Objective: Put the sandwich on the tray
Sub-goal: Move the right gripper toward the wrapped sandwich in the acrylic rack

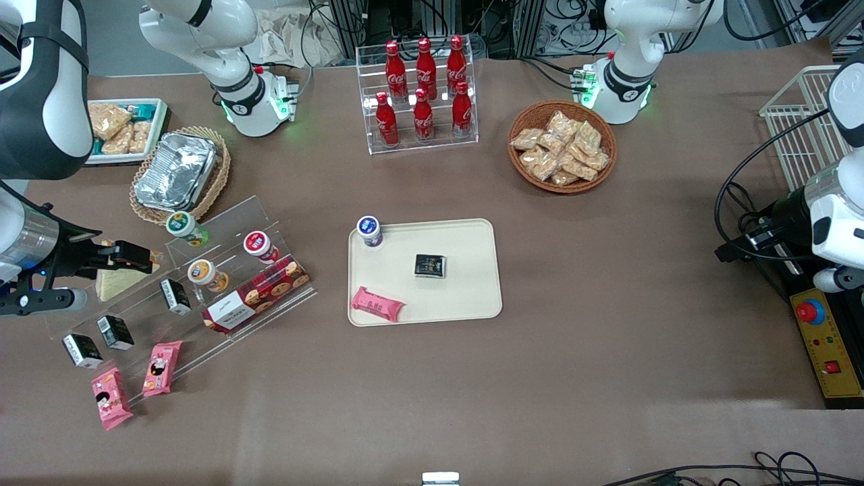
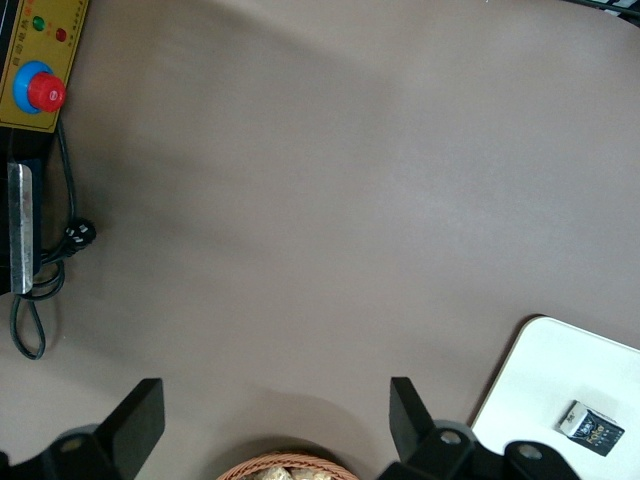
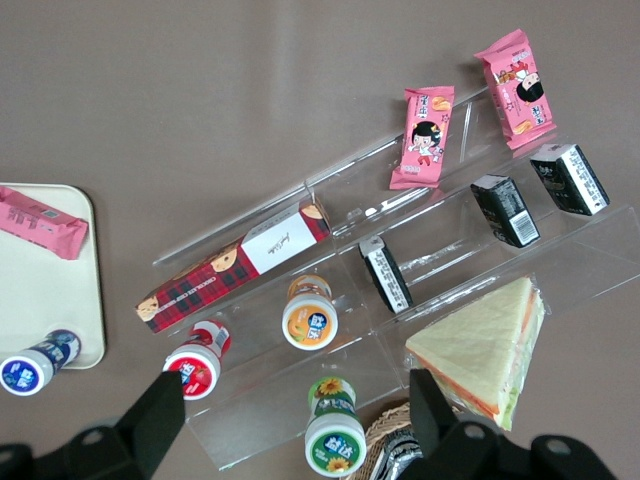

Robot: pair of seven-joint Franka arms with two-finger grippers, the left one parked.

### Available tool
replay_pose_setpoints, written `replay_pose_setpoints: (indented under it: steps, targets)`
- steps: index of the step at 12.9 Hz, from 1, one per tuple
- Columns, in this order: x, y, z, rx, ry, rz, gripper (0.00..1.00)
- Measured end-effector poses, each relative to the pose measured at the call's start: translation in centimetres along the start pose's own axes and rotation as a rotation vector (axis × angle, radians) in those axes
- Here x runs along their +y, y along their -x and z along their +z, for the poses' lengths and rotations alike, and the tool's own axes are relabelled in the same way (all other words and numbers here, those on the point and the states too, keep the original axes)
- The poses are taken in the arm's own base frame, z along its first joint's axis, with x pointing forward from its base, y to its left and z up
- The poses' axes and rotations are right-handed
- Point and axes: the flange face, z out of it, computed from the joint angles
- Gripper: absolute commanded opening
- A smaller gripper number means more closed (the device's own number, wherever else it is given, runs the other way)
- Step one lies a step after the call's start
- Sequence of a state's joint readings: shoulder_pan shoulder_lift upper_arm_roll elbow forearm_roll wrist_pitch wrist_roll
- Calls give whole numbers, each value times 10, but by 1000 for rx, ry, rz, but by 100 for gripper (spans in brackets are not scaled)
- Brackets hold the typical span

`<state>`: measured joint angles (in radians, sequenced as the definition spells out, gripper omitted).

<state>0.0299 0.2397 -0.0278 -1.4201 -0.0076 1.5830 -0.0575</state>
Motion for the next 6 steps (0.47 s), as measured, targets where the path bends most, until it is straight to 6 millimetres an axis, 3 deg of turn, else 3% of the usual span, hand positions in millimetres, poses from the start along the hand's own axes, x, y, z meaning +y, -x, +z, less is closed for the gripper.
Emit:
replay_pose_setpoints:
  steps: [6]
  targets:
    - [9,2,-2,2,-2,15,100]
